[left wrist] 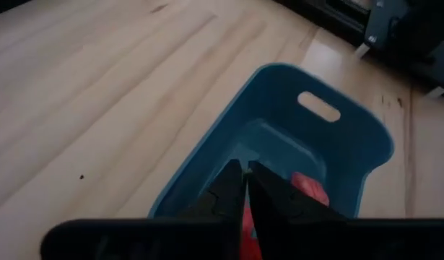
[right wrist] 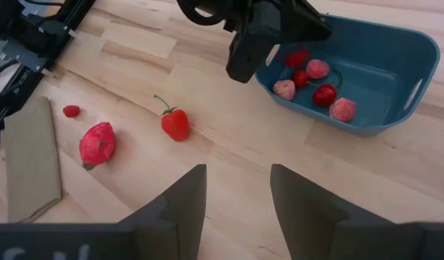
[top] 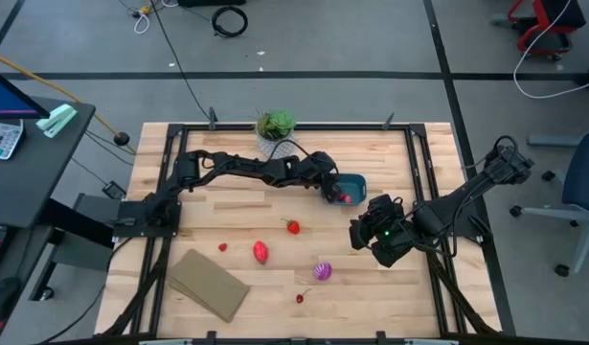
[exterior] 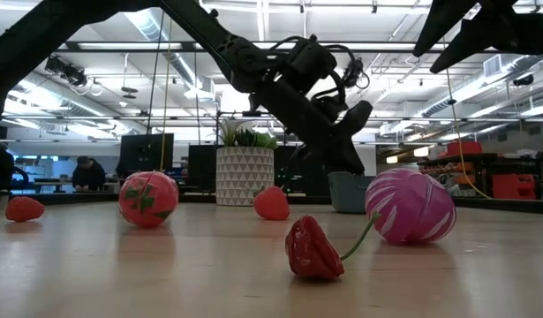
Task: Pick and placing Produce into tupperware
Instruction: Put the top red cherry into the blue bin, then put the red strawberry into the blue bin
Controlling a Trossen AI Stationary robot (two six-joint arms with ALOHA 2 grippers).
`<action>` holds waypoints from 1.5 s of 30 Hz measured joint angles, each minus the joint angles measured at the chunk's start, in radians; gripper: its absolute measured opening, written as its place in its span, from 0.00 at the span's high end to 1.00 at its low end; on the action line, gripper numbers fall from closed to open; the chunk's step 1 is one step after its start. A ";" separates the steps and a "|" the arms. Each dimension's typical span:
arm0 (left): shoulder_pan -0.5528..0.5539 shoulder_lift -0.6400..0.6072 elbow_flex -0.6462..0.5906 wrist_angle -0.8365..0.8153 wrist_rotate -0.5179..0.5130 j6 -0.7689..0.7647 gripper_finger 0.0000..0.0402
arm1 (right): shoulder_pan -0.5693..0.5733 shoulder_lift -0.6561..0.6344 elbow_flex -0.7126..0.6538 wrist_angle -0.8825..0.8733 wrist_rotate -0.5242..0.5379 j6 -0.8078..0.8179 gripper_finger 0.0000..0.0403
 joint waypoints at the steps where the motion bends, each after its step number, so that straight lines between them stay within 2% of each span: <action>1: 0.000 0.000 0.000 -0.006 0.000 0.000 0.91 | 0.000 0.000 0.000 0.000 0.000 0.000 0.59; 9: 0.000 -0.001 0.000 -0.013 0.007 -0.012 0.85 | 0.000 0.000 0.000 0.000 0.000 0.000 0.59; 13: -0.001 -0.012 0.002 -0.013 0.051 -0.039 0.83 | 0.000 0.000 0.000 0.000 -0.009 0.000 0.59; 19: -0.005 -0.013 0.092 -0.110 0.139 -0.043 0.83 | 0.004 0.000 0.000 0.000 -0.042 0.002 0.59; 28: -0.009 -0.013 0.337 -0.579 0.147 0.092 0.86 | 0.039 0.000 0.000 0.001 -0.049 0.028 0.59; 33: -0.009 -0.013 0.449 -0.781 0.148 0.100 0.86 | 0.057 0.000 0.000 0.001 -0.050 0.036 0.59; 39: -0.019 -0.013 0.550 -1.028 0.149 0.158 0.85 | 0.058 0.000 0.000 0.001 -0.049 0.055 0.59; 45: -0.041 -0.013 0.582 -1.248 0.150 0.224 0.88 | 0.058 0.000 0.000 0.001 -0.049 0.055 0.59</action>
